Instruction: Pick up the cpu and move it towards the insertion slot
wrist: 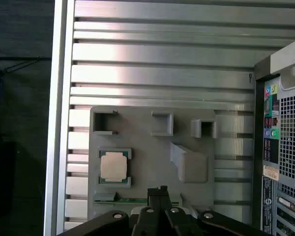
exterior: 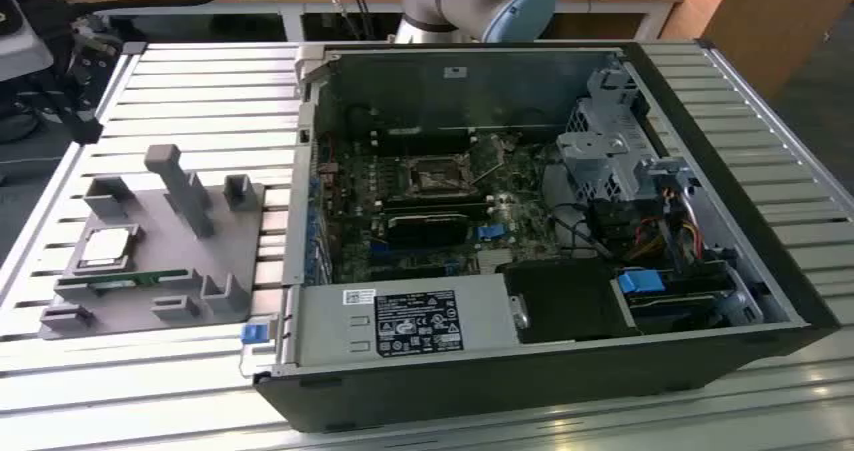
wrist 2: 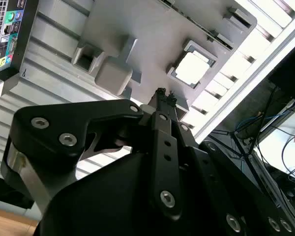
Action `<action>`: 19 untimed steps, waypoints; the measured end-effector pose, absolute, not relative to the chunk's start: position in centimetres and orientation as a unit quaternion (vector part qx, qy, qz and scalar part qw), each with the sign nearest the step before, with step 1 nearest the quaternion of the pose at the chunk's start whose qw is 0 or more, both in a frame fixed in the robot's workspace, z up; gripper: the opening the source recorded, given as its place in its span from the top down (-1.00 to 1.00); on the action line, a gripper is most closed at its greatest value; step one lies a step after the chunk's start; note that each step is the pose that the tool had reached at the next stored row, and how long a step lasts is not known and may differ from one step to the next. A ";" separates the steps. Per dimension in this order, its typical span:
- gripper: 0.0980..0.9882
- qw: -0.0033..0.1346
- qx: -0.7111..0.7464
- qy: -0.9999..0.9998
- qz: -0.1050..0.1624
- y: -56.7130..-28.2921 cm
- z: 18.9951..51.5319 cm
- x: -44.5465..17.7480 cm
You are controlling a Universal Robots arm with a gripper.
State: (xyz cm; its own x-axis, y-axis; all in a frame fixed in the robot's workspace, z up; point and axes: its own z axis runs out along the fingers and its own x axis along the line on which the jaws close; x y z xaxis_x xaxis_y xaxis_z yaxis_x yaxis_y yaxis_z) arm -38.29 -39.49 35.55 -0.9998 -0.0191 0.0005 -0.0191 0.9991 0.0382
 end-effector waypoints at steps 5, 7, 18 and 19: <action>0.98 0.001 0.010 -1.000 -0.019 -39.5 35.6 -38.3; 0.98 0.000 0.010 -1.000 -0.019 -39.5 35.6 -38.4; 0.98 0.000 0.010 -1.000 -0.019 -39.5 35.5 -38.7; 0.98 0.000 0.010 -1.000 -0.019 -39.5 35.5 -38.8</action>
State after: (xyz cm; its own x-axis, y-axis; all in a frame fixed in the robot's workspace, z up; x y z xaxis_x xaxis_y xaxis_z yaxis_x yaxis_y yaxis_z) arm -38.79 -39.48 35.51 -0.9998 -0.0191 0.0005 -0.0191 0.9991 0.0382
